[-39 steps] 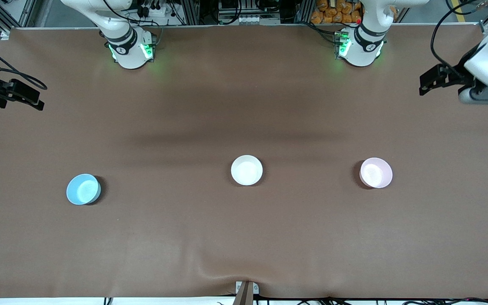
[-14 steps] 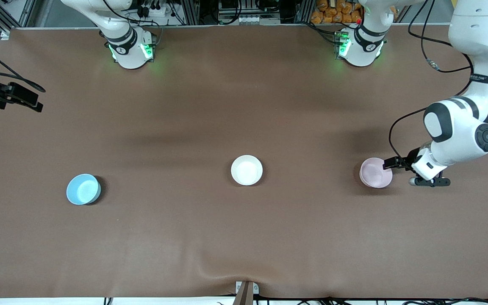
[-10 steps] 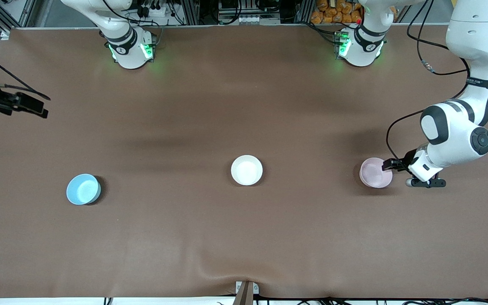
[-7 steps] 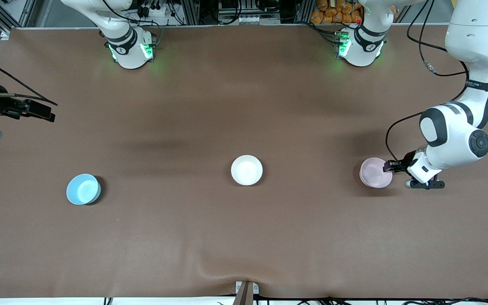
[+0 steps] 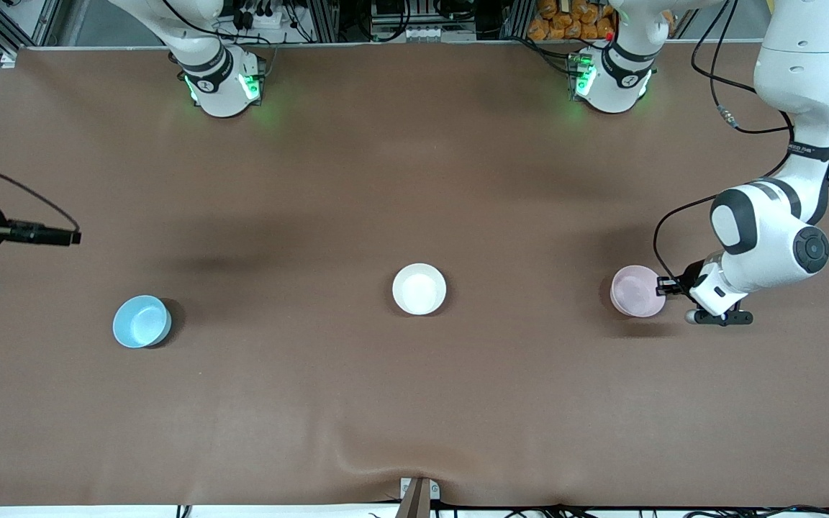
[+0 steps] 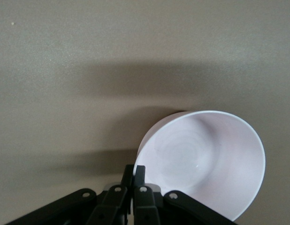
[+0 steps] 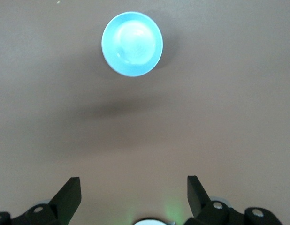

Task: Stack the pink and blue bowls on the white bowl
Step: 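Grasp the pink bowl with the left gripper while the right gripper reaches the blue bowl, then lower the pink bowl into the white bowl while the right gripper grasps the blue bowl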

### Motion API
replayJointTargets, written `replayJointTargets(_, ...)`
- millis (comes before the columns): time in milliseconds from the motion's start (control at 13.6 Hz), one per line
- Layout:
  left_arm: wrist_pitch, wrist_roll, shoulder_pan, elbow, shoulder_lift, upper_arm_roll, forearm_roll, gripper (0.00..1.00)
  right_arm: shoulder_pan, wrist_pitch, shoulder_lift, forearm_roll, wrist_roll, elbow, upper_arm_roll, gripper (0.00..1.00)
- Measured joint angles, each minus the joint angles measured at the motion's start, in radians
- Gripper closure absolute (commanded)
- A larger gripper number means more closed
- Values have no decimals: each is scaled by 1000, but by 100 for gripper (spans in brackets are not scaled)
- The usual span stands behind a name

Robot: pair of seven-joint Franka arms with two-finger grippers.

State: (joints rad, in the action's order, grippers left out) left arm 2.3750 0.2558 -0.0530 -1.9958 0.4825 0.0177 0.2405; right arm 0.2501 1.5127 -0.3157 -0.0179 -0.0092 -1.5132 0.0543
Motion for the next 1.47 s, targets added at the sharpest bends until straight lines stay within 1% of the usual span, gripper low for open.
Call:
replayJointTargets(73,-16,0,0,7,0,-8,0,100,1,19,-19,0,-2,0,1,0)
replayJointTargets(147,-64,0,0,28,0,-20,6,100,-2,38,-37,0,-2,0,6,0)
replayJointTargets(367,-264,-3,4,130,-4,-51,93,100,-6,109,-90,0,-2,0,11,0)
replayJointTargets(514,-336,-66,6,193,-9,-97,123,100,-11,178,-144,0,-2,-2,13,0)
replayJointTargets(587,-345,-136,7,219,-10,-139,126,100,-19,234,-179,1,-2,-4,15,0)
replayJointTargets(734,-347,-309,20,266,-11,-237,128,100,-29,327,-240,3,-11,-3,15,0)
replayJointTargets(807,-347,-396,45,290,-11,-270,128,100,-29,358,-260,3,-33,-3,14,0)
replayJointTargets(880,-345,-476,89,310,-10,-281,128,100,-28,382,-271,3,-53,-3,12,0)
replayJointTargets(1027,-304,-625,198,337,-2,-282,128,100,-25,423,-283,23,-80,-3,9,0)
replayJointTargets(1174,-207,-735,284,342,19,-282,128,100,-16,468,-301,45,-118,-3,4,0)
replayJointTargets(1320,-124,-819,351,343,52,-279,128,100,12,522,-328,46,-169,-6,0,0)
replayJointTargets(1467,-46,-864,400,344,88,-276,128,100,41,608,-345,46,-184,-49,-1,0)
